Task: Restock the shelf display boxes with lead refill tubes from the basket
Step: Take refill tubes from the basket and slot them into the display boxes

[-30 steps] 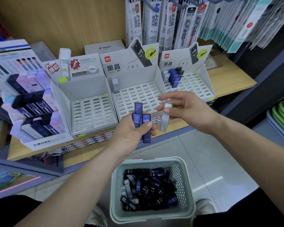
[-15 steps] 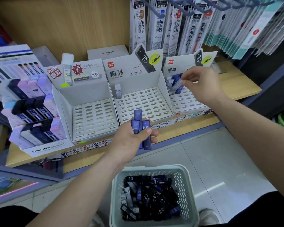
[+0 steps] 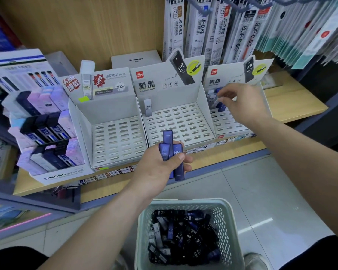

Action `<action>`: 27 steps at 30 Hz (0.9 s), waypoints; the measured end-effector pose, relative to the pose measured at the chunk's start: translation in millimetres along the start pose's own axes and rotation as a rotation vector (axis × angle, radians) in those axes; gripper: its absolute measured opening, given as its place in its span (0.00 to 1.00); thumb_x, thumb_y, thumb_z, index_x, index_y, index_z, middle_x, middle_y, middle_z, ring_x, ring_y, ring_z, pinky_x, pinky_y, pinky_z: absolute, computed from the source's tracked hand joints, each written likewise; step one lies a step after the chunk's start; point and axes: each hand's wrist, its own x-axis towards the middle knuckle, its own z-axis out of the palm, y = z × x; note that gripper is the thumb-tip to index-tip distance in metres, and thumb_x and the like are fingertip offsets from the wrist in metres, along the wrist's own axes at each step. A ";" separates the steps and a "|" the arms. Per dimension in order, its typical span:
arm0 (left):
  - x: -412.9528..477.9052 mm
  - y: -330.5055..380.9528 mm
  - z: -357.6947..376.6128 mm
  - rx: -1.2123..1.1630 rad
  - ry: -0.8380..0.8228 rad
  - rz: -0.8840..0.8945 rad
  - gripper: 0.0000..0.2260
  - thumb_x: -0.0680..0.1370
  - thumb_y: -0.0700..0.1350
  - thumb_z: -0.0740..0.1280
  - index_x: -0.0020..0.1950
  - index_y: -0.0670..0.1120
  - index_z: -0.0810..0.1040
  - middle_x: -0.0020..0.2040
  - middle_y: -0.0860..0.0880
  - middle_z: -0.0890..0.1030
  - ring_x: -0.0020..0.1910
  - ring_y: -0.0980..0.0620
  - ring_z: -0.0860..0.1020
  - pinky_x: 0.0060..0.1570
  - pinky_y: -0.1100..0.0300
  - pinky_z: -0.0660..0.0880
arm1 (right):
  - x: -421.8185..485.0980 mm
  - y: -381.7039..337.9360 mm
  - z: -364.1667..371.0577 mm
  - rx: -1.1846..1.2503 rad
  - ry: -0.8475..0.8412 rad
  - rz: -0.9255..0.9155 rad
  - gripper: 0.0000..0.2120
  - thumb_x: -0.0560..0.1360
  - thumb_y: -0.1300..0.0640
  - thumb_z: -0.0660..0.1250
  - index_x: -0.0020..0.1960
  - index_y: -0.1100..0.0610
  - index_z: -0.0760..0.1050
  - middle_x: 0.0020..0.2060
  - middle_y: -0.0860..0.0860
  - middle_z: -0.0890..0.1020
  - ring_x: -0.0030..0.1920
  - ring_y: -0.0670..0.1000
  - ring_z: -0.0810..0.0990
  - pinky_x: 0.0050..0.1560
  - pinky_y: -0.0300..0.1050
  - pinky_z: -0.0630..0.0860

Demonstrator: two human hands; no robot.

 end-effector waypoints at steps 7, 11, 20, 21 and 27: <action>0.6 -1.5 -0.4 0.003 0.012 -0.002 0.05 0.82 0.37 0.64 0.55 0.45 0.77 0.45 0.47 0.87 0.41 0.49 0.85 0.50 0.49 0.83 | 10.0 9.4 20.3 -0.166 0.052 -0.196 0.08 0.76 0.60 0.69 0.53 0.54 0.85 0.50 0.55 0.84 0.49 0.61 0.80 0.52 0.56 0.78; 0.8 -0.7 -0.4 -0.009 0.012 0.002 0.05 0.82 0.37 0.64 0.54 0.46 0.77 0.44 0.47 0.87 0.41 0.49 0.85 0.48 0.52 0.83 | 6.9 6.3 17.7 -0.186 0.047 -0.174 0.09 0.77 0.58 0.70 0.54 0.55 0.85 0.52 0.56 0.81 0.52 0.62 0.79 0.50 0.54 0.79; -4.4 6.5 4.5 -0.020 -0.039 0.032 0.05 0.82 0.38 0.64 0.53 0.46 0.77 0.45 0.49 0.87 0.45 0.47 0.86 0.51 0.49 0.82 | -67.3 -78.0 -16.2 0.505 -0.402 0.026 0.05 0.78 0.58 0.70 0.46 0.57 0.83 0.39 0.53 0.85 0.35 0.43 0.79 0.35 0.33 0.73; -5.6 7.0 5.1 -0.018 -0.044 0.036 0.05 0.82 0.38 0.64 0.54 0.46 0.78 0.46 0.49 0.87 0.45 0.46 0.86 0.50 0.50 0.83 | -74.2 -83.4 -15.6 0.521 -0.447 0.026 0.04 0.77 0.58 0.70 0.46 0.57 0.83 0.39 0.53 0.85 0.35 0.43 0.79 0.35 0.33 0.73; -11.7 7.9 6.4 -0.009 -0.071 0.057 0.07 0.82 0.37 0.65 0.56 0.46 0.80 0.49 0.46 0.87 0.46 0.45 0.86 0.48 0.53 0.83 | -98.3 -86.0 -13.6 0.554 -0.496 0.083 0.10 0.72 0.63 0.76 0.52 0.60 0.82 0.42 0.52 0.83 0.36 0.41 0.80 0.38 0.33 0.75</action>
